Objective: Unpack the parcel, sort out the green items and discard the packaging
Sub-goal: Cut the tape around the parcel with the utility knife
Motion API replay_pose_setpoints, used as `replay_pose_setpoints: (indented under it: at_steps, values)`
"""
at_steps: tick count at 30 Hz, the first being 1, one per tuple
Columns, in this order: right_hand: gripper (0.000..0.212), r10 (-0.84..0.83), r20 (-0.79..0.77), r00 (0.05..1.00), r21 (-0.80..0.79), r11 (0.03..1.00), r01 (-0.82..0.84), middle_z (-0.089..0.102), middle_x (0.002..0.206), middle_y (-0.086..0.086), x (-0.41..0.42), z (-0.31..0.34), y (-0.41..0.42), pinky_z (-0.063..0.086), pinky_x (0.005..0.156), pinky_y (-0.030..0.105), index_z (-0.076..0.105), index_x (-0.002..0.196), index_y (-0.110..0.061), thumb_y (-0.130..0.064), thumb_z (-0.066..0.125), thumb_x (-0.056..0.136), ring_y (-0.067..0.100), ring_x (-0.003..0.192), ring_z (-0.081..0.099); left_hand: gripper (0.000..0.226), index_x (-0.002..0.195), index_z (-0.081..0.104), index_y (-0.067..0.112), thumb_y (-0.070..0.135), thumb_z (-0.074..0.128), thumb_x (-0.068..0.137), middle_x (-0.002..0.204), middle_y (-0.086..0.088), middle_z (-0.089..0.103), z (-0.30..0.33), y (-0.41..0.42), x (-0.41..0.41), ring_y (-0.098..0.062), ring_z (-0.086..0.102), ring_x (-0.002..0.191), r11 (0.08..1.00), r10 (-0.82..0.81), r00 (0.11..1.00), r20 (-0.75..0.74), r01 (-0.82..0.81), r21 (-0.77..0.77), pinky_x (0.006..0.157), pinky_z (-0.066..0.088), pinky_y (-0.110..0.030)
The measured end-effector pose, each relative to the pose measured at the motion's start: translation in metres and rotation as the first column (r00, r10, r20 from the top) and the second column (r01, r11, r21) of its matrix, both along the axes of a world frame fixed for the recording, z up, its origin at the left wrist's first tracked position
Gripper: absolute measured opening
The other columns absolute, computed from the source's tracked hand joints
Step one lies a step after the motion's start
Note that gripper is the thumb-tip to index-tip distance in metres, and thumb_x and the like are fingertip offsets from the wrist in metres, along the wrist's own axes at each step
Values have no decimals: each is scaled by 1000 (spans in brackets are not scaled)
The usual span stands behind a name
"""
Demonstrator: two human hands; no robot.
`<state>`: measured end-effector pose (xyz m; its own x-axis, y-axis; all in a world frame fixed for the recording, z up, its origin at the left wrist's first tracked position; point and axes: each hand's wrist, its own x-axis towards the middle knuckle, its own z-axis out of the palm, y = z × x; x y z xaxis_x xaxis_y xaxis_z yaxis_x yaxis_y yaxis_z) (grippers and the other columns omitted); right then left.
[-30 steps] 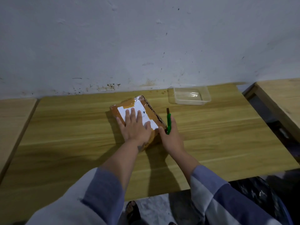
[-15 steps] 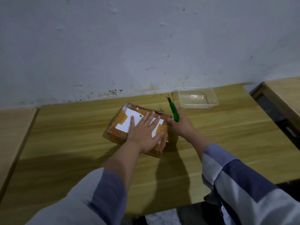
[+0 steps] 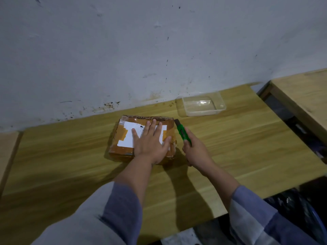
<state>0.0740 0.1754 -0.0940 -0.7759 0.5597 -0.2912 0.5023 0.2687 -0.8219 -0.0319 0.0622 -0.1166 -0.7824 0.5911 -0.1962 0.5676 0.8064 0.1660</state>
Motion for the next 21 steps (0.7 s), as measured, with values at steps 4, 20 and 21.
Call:
replay_pose_setpoints:
  at_steps: [4, 20, 21]
  values:
    - [52, 15, 67, 998, 52, 998, -19, 57, 108, 5, -4, 11, -3, 44, 65, 31, 23, 147, -34, -19, 36, 98, 10, 69, 45, 68, 151, -5, 30, 63, 7, 93, 160, 7, -14, -1, -1, 1, -12, -17, 146, 1000, 4, 1000, -9, -4, 2, 114, -9, -59]
    - [66, 147, 409, 901, 266, 925, -272, 60, 118, 23, -12, 52, -39, 54, 81, 43, 5, 150, -18, -10, 37, 93, 37, 100, 62, 63, 151, -9, 28, 56, 7, 97, 160, 4, -16, 1, 0, 1, -15, -16, 146, 997, -16, 999, -34, 13, -74, 115, -5, -60]
    - [67, 156, 417, 896, 261, 923, -282, 60, 118, 23, -6, 52, -43, 54, 82, 45, 4, 150, -20, -10, 37, 93, 37, 100, 62, 63, 151, -8, 28, 56, 7, 96, 160, 5, -15, 2, 0, 1, -15, -15, 147, 998, -8, 1000, -30, 6, -59, 115, -6, -59]
